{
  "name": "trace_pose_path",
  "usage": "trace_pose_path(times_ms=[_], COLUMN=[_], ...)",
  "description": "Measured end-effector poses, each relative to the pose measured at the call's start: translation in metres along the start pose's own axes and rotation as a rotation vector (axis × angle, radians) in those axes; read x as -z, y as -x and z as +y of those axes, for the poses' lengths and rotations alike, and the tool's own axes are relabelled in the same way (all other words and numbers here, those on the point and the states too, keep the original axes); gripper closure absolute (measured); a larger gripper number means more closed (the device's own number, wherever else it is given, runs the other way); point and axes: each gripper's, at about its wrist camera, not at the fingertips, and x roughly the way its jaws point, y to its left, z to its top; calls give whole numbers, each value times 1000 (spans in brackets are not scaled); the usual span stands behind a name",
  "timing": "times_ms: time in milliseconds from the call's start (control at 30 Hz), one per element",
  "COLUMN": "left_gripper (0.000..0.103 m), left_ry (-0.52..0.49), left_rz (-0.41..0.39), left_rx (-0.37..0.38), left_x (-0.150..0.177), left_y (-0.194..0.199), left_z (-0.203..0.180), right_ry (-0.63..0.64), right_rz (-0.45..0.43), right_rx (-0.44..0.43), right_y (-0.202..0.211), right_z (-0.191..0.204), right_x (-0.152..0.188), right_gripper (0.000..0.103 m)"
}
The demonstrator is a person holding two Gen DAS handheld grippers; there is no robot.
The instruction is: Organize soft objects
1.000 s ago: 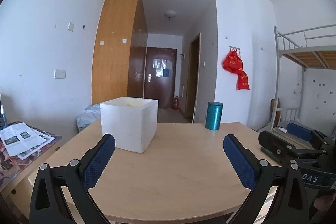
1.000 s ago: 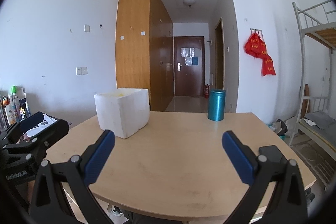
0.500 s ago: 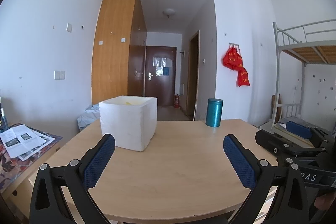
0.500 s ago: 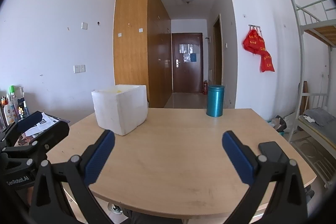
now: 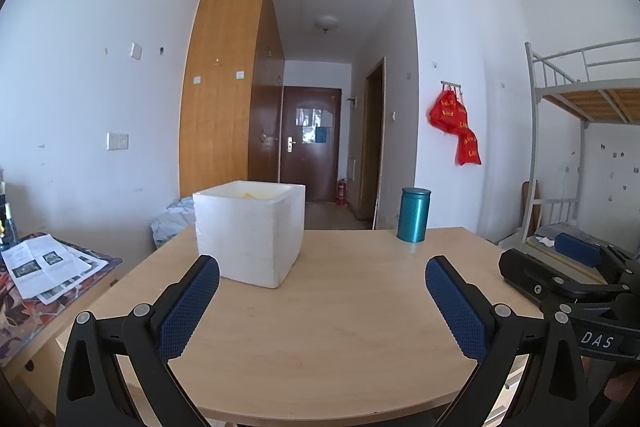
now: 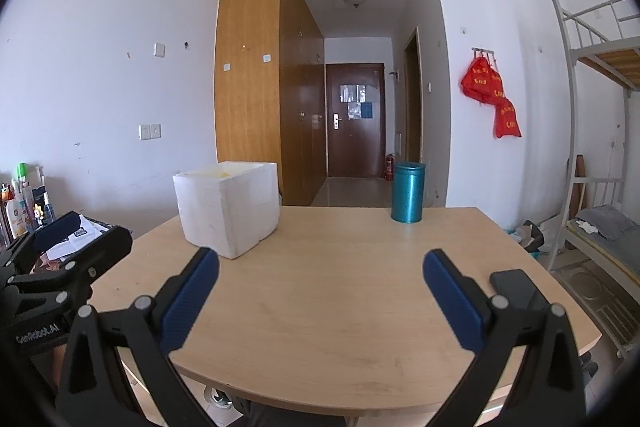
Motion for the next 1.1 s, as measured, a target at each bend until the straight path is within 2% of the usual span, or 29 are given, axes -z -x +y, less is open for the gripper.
trace_pose_path(times_ms=[1100], left_gripper=[0], left_ry=[-1], left_rz=[-10], left_rx=[-11], left_x=[-1], left_y=[1], left_z=[1], right_ry=[3], right_rz=[-3], right_rx=[2], right_y=[2], right_z=[-1], right_x=[-2], right_gripper=[0])
